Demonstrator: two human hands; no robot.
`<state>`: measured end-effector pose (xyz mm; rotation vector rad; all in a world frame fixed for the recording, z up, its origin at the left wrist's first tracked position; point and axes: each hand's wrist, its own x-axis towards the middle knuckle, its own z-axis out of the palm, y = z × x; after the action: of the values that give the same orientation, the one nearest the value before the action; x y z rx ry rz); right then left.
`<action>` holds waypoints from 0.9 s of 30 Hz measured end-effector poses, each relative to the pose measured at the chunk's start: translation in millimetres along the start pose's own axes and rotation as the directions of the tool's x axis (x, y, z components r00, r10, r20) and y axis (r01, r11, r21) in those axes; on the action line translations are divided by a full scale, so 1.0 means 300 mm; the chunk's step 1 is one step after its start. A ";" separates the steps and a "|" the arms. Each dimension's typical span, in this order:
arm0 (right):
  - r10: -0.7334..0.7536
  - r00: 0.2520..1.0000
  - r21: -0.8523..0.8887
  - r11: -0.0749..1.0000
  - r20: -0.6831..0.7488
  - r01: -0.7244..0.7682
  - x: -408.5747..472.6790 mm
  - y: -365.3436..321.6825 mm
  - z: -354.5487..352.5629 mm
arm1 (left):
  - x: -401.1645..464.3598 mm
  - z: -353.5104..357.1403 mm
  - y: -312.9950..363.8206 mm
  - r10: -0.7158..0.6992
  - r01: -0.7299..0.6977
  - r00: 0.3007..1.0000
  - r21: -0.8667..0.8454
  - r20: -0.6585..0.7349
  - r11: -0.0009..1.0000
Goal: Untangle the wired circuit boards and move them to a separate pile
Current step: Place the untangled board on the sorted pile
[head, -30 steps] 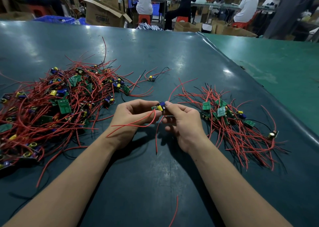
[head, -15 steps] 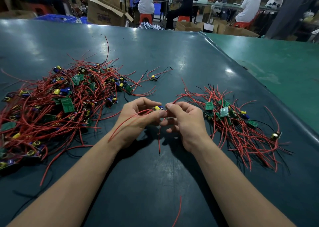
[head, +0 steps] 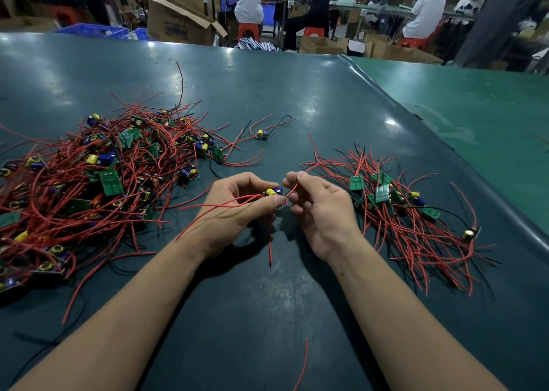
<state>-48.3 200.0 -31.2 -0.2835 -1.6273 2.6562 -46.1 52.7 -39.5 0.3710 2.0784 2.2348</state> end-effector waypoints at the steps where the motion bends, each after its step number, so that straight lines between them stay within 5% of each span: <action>1: -0.009 1.000 -0.035 0.999 0.018 0.010 0.001 -0.002 -0.006 | 0.000 0.002 -0.001 0.004 -0.004 1.000 -0.011 -0.004 1.000; 6: -0.039 0.998 -0.165 0.985 0.043 0.045 0.002 -0.005 -0.019 | -0.001 0.009 -0.002 0.008 -0.009 0.998 -0.018 -0.068 1.000; 14: -0.299 0.922 -0.104 0.954 -0.247 0.282 0.038 -0.051 -0.062 | -0.009 0.022 0.009 0.059 -0.058 0.997 0.020 -0.045 0.998; 20: -0.509 0.855 -0.487 0.774 -0.100 0.404 0.031 -0.032 -0.066 | -0.012 0.019 0.011 0.067 -0.067 0.997 0.001 -0.028 0.998; 27: -0.503 0.858 -0.502 0.772 -0.106 0.390 0.043 -0.034 -0.072 | -0.012 0.016 0.013 0.061 -0.060 0.998 0.019 -0.029 0.998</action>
<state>-58.3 225.0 -33.8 -0.1688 -1.9317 1.7886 -41.2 56.4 -35.9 0.4108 2.1313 2.2696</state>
